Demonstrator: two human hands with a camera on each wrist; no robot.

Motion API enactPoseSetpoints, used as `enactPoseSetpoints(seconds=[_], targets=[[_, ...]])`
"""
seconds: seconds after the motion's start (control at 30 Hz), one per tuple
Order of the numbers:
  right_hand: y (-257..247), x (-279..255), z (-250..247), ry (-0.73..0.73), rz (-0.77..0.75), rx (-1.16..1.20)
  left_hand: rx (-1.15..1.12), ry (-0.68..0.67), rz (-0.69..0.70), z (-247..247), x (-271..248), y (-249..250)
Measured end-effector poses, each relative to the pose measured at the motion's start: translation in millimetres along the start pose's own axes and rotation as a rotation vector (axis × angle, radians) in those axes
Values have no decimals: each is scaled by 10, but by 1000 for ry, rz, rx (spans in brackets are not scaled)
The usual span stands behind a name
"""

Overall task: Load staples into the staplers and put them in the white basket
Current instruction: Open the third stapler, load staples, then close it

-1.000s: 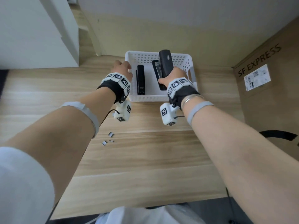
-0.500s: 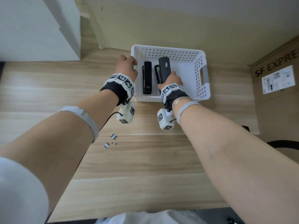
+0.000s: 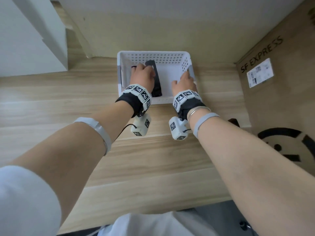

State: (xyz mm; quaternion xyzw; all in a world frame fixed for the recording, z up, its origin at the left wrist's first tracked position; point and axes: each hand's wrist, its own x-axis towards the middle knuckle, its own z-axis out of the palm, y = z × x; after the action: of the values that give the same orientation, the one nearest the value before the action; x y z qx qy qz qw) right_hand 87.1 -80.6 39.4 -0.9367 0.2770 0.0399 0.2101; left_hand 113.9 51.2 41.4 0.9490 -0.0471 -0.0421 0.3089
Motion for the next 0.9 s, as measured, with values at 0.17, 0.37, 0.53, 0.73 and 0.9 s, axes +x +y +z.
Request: enactPoseSetpoints(seconds=[0.17,0.37,0.53,0.73,0.9], targets=[[806,-161,-335,-8,137,-107,-66,-101,56,428,-362,424],[1684,-406,-587,-69,287,-175,-110,-286,78,928,-736,742],[1962,-478,-631,-196,366,-117,-64,-409,79,1148,-909,774],[1650,-485,-669,-265,129,-163,-69,-451,58,1101,-958,653],[930,-651,-449,-441,-278,-253,-78,-452,11,876,-986,309]])
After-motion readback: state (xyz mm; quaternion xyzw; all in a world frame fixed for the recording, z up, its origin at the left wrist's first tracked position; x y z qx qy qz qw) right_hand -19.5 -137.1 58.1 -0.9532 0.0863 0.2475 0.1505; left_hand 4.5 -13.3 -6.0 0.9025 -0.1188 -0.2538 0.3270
